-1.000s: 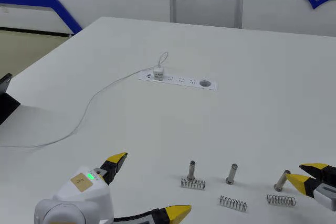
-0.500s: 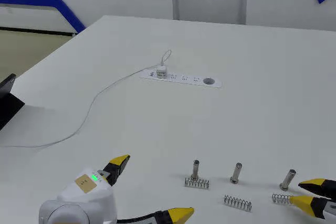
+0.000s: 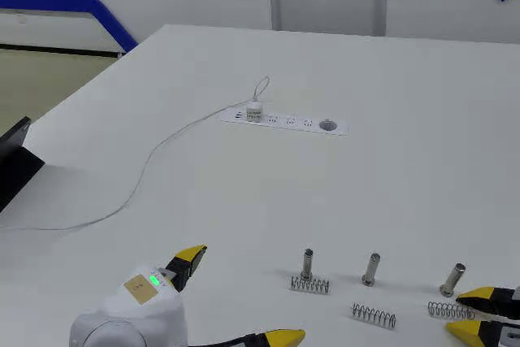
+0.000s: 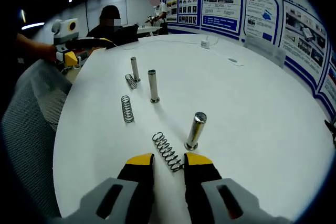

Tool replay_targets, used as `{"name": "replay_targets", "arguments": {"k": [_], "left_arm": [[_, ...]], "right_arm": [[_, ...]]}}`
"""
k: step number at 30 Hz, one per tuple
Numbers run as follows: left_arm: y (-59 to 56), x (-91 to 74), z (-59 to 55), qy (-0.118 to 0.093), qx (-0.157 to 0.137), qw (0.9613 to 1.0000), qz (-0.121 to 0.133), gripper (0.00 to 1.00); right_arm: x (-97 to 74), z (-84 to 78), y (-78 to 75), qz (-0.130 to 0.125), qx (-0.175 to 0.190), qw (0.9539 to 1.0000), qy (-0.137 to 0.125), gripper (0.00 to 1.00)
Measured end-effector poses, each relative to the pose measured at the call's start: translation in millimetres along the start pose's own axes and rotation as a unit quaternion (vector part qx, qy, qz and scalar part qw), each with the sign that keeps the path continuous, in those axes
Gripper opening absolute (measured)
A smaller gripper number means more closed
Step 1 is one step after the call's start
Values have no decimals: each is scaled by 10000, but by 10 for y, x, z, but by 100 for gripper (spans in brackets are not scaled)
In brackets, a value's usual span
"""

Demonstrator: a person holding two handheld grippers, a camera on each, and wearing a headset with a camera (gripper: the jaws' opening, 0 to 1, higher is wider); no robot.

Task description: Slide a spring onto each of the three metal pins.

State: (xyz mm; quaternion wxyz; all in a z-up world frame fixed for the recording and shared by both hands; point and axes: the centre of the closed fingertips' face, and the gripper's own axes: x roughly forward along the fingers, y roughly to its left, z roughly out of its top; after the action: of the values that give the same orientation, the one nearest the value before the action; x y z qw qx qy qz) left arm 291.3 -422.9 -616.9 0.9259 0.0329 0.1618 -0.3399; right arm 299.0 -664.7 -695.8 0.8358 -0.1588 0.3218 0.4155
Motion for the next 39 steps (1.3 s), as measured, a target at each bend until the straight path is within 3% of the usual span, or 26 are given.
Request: {"name": "replay_targets", "arguments": {"k": [2, 13, 17, 22, 28, 34, 39], "left_arm": [[4, 1, -2, 9, 9, 10000, 9, 100], [-15, 6, -14, 39, 27, 10000, -28, 100], [-49, 18, -27, 65, 66, 9999, -100, 100], [-134, 34, -30, 89, 124, 9996, -250, 100], [-142, 23, 5, 31, 65, 9995, -308, 97], [-62, 18, 138, -260, -231, 9989, -319, 89], [-177, 106, 261, -284, -18, 9971, -702, 89]], "right_arm": [[-8, 6, 50, 89, 1, 10000, -34, 19], [-34, -10, 87, 65, -11, 10000, -64, 11], [-37, -33, 80, 42, 414, 9991, -30, 11], [-59, -62, 115, -48, 389, 9992, 56, 10], [-146, 36, 228, -50, 240, 9997, -61, 10], [-261, 227, 317, 10, 27, 9998, -202, 10], [-300, 430, 390, 98, -167, 9993, -331, 10]]}}
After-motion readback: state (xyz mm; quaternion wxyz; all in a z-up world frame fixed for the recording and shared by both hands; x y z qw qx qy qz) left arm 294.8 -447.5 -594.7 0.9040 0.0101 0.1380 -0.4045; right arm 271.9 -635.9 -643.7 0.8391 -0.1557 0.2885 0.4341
